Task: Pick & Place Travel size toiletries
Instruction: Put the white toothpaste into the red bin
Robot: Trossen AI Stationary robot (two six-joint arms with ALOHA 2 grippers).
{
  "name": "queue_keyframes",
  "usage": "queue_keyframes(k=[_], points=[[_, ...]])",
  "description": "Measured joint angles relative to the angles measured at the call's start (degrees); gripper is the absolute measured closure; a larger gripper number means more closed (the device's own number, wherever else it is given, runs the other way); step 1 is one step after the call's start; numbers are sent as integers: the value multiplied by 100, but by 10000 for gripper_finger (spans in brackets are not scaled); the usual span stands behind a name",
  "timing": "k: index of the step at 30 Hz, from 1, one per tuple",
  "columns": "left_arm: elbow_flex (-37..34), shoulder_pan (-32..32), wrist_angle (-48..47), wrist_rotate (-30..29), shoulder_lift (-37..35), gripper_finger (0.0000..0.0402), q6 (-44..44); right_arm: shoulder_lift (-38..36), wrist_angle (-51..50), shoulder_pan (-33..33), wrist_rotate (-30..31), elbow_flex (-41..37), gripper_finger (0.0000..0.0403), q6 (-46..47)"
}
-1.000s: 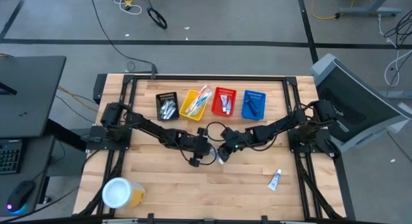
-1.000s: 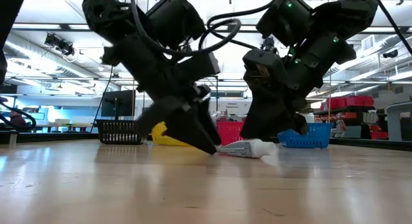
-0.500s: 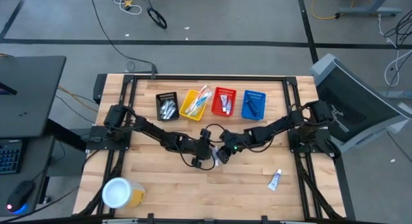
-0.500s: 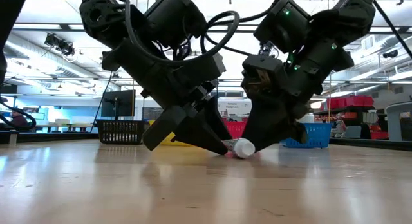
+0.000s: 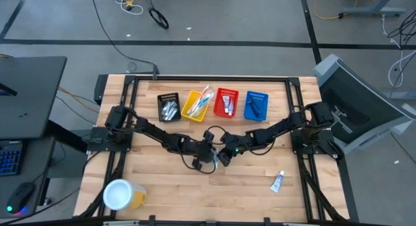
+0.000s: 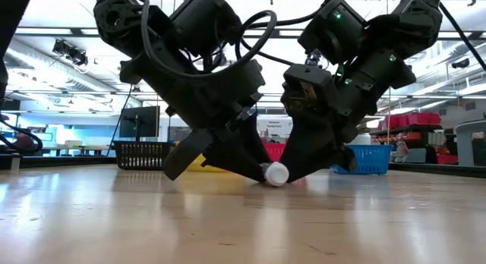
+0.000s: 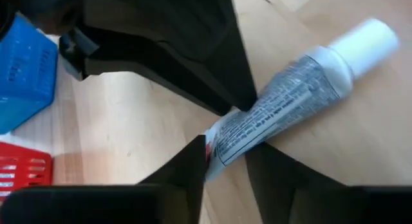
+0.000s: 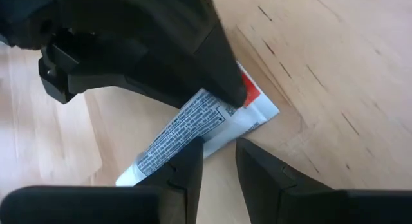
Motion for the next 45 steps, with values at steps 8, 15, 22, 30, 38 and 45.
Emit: queue_keyframes(k=[8, 15, 22, 30, 38, 45], points=[[3, -27, -152, 4, -5, 371, 138, -12, 58, -11, -245, 0, 300, -680], [4, -213, -195, -463, -9, 381, 410, -701, -1026, 1, -402, -2, 300, -1494], [106, -256, -289, -1917, 2, 381, -123, -2165, -3622, 117, 116, -2, 300, -1036], [1048, 458, -20, -3019, 2, 376, 572, -2971, -4330, 617, 278, -2, 300, -171], [1768, 1637, -552, -1485, -7, 372, 592, -2955, -4330, 1085, 278, -2, 300, 73], [1840, 2368, -1195, -615, -7, 372, -37, -2955, -4314, 1287, 442, -2, 300, 75]])
